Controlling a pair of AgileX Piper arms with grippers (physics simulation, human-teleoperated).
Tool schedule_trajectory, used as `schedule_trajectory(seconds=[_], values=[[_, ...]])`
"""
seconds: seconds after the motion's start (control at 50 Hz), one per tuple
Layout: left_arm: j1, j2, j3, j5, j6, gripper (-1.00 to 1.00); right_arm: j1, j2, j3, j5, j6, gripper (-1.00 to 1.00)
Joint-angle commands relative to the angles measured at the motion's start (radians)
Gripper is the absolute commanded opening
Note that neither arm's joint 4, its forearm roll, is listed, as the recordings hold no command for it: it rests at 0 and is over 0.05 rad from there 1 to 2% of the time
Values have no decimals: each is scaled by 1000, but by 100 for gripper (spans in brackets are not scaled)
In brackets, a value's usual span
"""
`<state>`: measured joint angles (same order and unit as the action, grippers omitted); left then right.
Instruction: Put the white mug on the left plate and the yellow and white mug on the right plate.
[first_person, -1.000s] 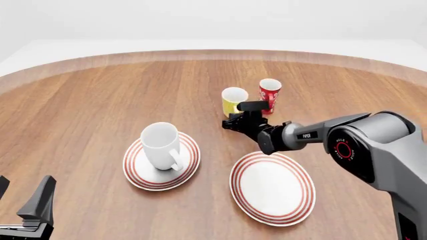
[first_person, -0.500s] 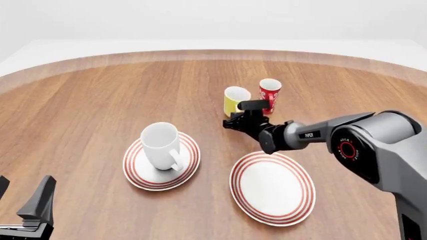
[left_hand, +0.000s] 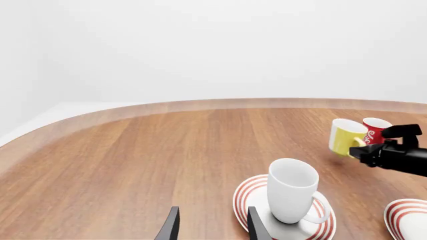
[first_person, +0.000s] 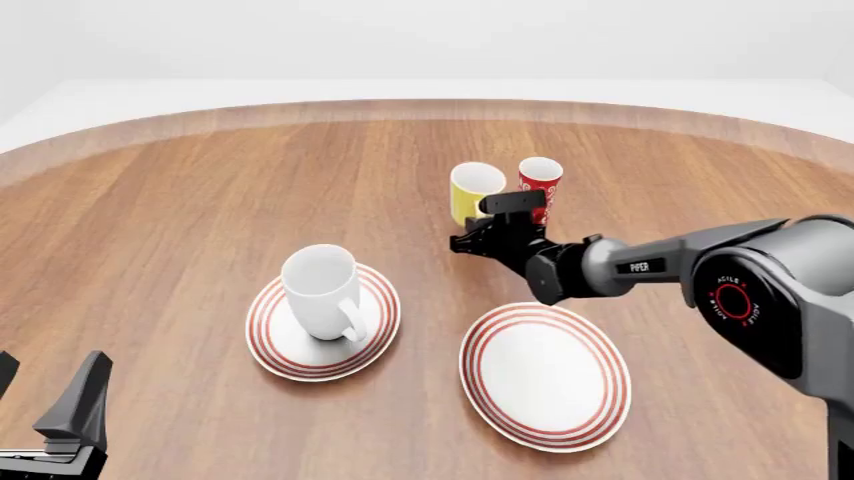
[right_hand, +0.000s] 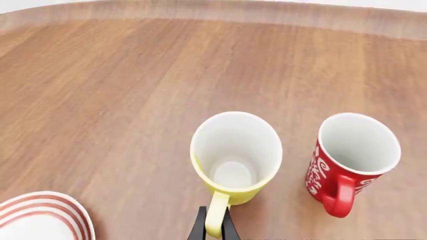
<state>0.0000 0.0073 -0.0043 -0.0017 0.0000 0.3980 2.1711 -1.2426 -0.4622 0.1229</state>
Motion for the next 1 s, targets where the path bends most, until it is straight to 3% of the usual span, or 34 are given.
schedule_trajectory(seconds=[0.02, 0.42, 1.0], values=[[0, 0, 0, 0, 0, 100, 3, -66, 49, -4, -23, -100], [0, 0, 0, 0, 0, 100, -13, -278, 254, -51, -56, -100], [0, 0, 0, 0, 0, 100, -44, -564, 557, -119, -58, -100]])
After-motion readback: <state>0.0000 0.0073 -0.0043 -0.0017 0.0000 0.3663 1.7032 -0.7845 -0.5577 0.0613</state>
